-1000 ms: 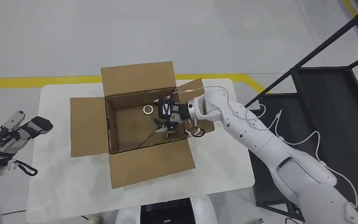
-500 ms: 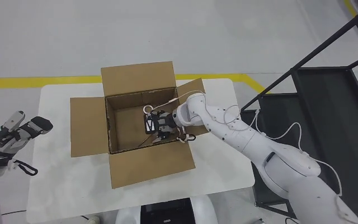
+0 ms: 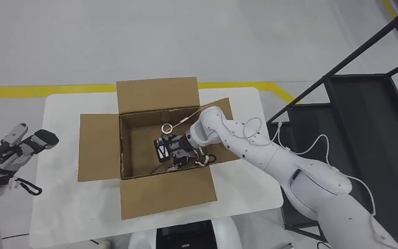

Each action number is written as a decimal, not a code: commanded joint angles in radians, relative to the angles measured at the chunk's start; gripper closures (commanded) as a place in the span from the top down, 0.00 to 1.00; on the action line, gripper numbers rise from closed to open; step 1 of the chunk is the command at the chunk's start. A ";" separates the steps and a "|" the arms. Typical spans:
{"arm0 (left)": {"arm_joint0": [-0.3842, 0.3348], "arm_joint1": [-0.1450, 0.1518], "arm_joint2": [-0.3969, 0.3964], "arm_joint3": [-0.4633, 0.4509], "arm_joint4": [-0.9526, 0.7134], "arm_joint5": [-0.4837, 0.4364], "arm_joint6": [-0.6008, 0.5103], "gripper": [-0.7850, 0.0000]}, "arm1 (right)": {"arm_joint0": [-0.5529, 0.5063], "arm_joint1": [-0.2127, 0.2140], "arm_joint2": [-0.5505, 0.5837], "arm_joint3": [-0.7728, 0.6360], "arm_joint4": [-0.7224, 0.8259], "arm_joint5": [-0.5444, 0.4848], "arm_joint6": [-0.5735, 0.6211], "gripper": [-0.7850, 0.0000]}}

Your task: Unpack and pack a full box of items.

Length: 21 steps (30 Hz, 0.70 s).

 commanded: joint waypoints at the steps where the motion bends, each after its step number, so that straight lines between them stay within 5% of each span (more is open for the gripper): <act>1: 0.000 0.000 0.000 0.000 0.000 0.000 0.000 1.00 | 0.014 0.004 -0.013 0.004 0.036 0.000 -0.008 1.00; 11: 0.000 0.000 0.000 0.000 0.000 0.000 0.000 1.00 | 0.036 -0.048 -0.004 0.107 0.015 0.182 -0.020 1.00; 12: 0.000 0.000 0.000 0.000 0.000 0.000 0.000 1.00 | 0.037 -0.058 -0.012 0.118 0.017 0.189 -0.017 0.87; 13: 0.000 0.000 0.000 0.000 0.000 0.000 0.000 1.00 | 0.038 -0.068 -0.017 0.131 0.017 0.196 -0.016 0.54; 14: 0.000 0.000 0.000 0.000 0.000 0.000 0.000 1.00 | 0.039 -0.078 -0.023 0.146 0.018 0.205 -0.016 0.46; 21: 0.000 0.000 0.000 0.000 0.000 0.000 0.000 1.00 | 0.046 -0.144 -0.052 0.268 -0.039 0.344 -0.041 0.26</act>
